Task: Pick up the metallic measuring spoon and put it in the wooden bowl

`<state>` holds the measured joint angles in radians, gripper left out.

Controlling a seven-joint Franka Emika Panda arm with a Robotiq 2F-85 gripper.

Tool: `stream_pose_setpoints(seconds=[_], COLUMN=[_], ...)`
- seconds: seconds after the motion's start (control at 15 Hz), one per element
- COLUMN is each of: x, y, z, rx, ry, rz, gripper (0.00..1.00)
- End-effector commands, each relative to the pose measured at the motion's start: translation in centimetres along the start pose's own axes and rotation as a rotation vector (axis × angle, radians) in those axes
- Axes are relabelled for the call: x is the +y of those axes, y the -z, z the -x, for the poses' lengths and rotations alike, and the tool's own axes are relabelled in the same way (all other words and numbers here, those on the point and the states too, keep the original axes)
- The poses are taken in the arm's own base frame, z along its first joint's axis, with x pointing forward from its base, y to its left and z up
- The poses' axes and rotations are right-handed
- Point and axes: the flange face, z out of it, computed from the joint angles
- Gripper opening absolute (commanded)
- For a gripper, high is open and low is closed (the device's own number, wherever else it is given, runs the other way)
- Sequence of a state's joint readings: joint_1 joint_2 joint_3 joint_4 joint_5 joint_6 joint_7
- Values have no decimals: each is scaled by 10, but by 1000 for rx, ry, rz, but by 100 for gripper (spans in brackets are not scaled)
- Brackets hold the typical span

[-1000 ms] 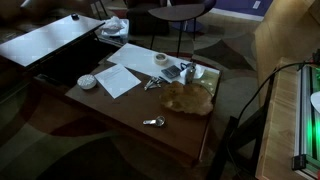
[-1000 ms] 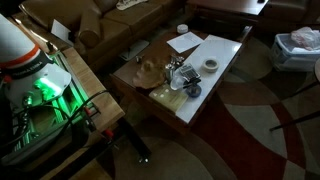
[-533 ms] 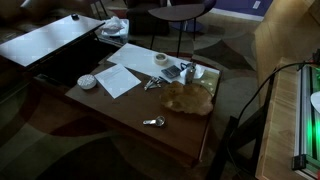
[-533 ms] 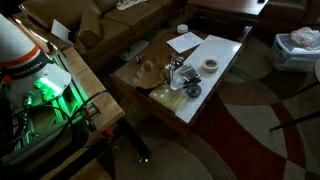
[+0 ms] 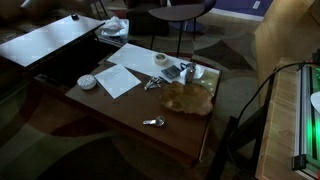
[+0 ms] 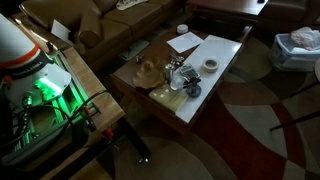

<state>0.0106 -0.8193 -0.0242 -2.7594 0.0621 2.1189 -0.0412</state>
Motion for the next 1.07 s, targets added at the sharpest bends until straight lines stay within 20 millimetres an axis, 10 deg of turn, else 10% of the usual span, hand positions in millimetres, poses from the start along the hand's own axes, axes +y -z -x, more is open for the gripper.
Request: stream_pose_setpoints(seconds=[0.0,0.27,0.33,0.67,1.0], x=[-71,-154,-127,-131,-186], y=[-49,-100,-79,-81,-174], z=[-19,-12,-11,-14,15], rx=[4,-114,-39,-44,-193], ry=[18,187,137,132,59], rz=[2,-2,29,22,121], gripper=[100,100,100,100,100])
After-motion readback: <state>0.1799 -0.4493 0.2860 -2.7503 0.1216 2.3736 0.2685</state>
